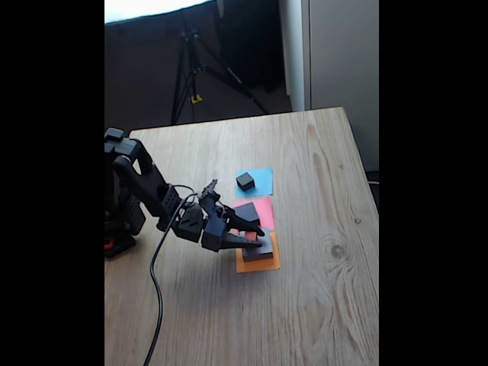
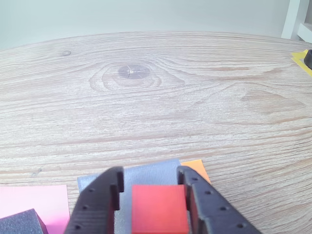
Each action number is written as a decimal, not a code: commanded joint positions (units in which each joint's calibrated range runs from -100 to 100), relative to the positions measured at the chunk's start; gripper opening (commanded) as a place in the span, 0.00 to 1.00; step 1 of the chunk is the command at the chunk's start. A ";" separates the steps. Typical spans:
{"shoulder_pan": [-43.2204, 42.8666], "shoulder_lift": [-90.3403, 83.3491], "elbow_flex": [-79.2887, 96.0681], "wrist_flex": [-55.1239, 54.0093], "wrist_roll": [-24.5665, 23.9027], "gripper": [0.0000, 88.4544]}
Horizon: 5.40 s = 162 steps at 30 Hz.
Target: Tower of hanoi
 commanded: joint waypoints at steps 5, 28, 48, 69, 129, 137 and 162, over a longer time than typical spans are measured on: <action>0.25 -0.51 -3.42 -1.52 0.69 0.26; -7.19 -37.68 -24.42 76.91 0.69 0.01; -22.99 -53.42 -57.42 138.91 0.69 0.01; -34.60 -59.63 -57.33 144.58 0.69 0.17; -35.36 -19.89 18.31 -0.55 0.69 0.49; -35.77 -9.59 13.40 -5.89 0.69 0.50; -39.70 10.70 -0.88 -10.67 0.69 0.50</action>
